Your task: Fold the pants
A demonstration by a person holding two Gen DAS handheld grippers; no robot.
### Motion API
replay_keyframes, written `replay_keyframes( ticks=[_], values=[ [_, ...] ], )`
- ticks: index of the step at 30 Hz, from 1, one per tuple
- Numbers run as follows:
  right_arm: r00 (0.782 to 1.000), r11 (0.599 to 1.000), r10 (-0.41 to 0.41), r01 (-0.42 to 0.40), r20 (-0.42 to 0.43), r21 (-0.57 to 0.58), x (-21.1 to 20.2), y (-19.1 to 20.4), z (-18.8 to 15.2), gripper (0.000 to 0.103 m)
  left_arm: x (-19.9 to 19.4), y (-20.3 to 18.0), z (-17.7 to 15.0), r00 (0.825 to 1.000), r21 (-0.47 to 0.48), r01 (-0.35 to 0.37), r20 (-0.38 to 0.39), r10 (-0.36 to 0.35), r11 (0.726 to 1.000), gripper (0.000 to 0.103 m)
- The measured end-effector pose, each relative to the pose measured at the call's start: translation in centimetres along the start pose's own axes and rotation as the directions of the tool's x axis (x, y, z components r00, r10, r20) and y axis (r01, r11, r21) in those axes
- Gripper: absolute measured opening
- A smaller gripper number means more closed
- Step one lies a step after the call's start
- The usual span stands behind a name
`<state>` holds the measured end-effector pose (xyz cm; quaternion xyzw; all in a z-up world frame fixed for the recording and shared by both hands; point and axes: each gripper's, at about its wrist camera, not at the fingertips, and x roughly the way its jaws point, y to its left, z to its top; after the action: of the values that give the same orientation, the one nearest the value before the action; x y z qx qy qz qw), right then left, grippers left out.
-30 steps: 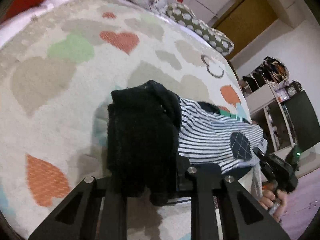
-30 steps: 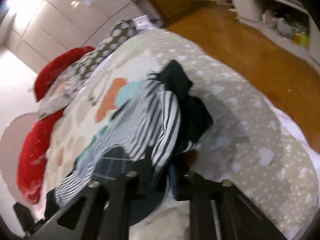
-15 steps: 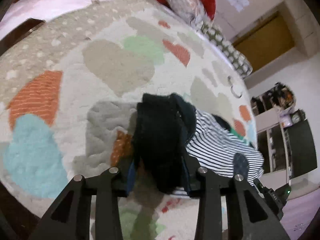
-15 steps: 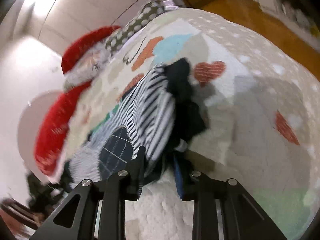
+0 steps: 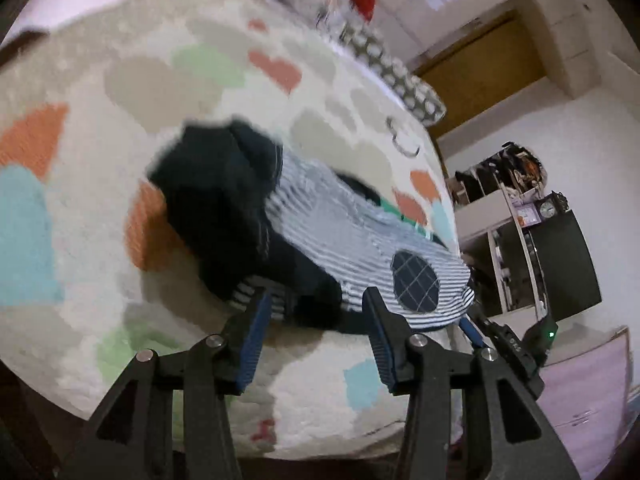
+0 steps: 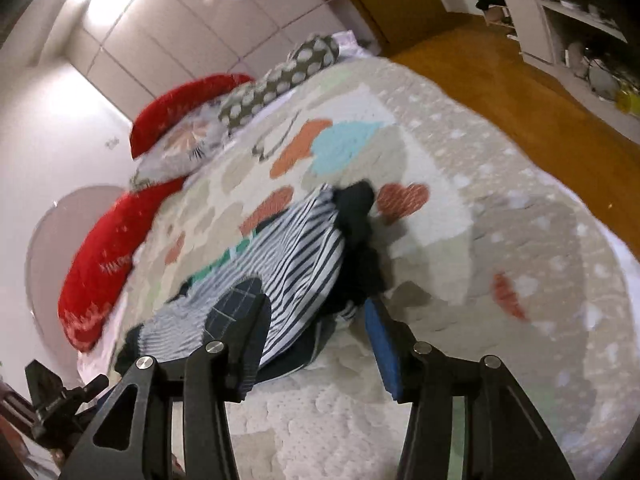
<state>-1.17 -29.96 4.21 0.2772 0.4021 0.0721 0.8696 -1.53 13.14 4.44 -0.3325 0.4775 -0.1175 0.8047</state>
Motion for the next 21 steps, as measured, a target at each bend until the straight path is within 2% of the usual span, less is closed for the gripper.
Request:
replay_keyframes(
  ticks=[2,4,5,6,7,8,10,15,21],
  values=[
    [1.0,1.0,-0.009,0.009,-0.021,-0.01,1.3,0.5,0.0,0.049,1.3,0.1,0.4,0.999,-0.021,0.004,-0.034,-0.004,1.0,0.045],
    [0.999,0.999,-0.027,0.027,-0.033,-0.021,2.0,0.9,0.0,0.046,2.3,-0.1,1.0,0.999,-0.022,-0.031,-0.042,0.03,0.999,0.043],
    [0.999,0.999,-0.037,0.036,-0.034,-0.027,2.3,1.1,0.2,0.04,2.7,-0.2,1.5,0.998,-0.022,-0.045,-0.043,0.044,0.999,0.04],
    [0.998,0.999,-0.043,0.042,-0.036,-0.033,2.5,1.3,0.3,0.035,3.0,-0.2,1.9,0.998,-0.025,-0.05,-0.047,0.049,0.998,0.03],
    [0.998,0.998,-0.049,0.047,-0.04,-0.039,2.7,1.4,0.5,0.024,3.4,-0.3,2.4,0.997,-0.036,-0.062,-0.054,0.06,0.997,0.016],
    [0.998,0.998,-0.053,0.051,-0.046,-0.04,2.9,1.4,0.7,0.015,3.5,-0.2,2.7,0.996,-0.043,-0.071,-0.056,0.068,0.997,0.011],
    [0.998,0.999,-0.038,0.036,-0.05,-0.034,2.9,1.4,0.8,0.013,3.4,0.0,3.0,0.996,-0.068,-0.072,-0.051,0.069,0.995,0.006],
    [0.998,0.999,0.006,-0.008,-0.056,-0.037,2.1,1.5,0.8,0.012,2.3,-0.2,2.5,0.997,-0.051,-0.076,-0.023,0.074,0.996,0.002],
    [0.994,0.997,0.075,-0.076,-0.081,0.002,1.3,1.8,1.4,0.012,1.7,-1.2,3.2,0.997,-0.022,-0.071,0.022,0.072,0.997,0.002]
  ],
)
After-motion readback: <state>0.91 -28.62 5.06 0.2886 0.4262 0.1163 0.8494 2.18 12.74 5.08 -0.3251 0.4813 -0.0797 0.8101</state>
